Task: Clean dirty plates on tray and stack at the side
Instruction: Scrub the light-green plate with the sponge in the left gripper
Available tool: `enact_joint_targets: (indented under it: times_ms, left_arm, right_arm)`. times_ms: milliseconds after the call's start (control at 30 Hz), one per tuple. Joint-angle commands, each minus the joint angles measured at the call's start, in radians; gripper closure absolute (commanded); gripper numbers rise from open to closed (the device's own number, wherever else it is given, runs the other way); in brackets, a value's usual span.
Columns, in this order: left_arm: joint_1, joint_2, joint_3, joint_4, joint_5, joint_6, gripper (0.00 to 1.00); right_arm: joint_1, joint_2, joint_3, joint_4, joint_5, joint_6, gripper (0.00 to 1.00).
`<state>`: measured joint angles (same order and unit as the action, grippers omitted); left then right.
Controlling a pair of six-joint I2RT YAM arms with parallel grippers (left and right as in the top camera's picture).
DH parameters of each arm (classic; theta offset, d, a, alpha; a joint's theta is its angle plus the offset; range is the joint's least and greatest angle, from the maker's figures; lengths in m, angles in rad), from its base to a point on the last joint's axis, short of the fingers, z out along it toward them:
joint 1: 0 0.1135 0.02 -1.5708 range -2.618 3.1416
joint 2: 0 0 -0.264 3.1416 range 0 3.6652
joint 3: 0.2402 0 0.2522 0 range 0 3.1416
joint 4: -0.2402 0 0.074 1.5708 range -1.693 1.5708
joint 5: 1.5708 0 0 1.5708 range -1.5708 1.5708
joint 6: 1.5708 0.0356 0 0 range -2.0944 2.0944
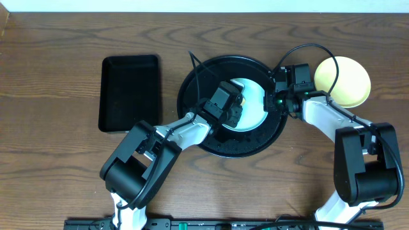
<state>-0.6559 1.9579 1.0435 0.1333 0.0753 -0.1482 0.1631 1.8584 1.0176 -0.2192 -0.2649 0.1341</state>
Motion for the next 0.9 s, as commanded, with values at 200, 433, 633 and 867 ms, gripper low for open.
enact_joint_targets:
  times_ms: [200, 433, 633, 867]
  left_arm:
    - [0.011, 0.049, 0.006, 0.018, -0.069, 0.078, 0.91]
    - [0.011, 0.07, 0.006, 0.043, -0.069, 0.111, 0.9]
    - [0.027, 0.082, 0.006, 0.075, -0.073, 0.156, 0.91]
    - [0.058, 0.083, 0.006, 0.08, -0.072, 0.156, 0.9]
  right_arm:
    - [0.008, 0.005, -0.004, 0.002, -0.028, 0.005, 0.99]
    - [0.008, 0.005, -0.004, -0.003, -0.027, -0.072, 0.99]
    - [0.009, 0.005, -0.004, -0.003, -0.028, -0.072, 0.99]
    - [0.009, 0.005, -0.004, -0.002, -0.028, -0.072, 0.99]
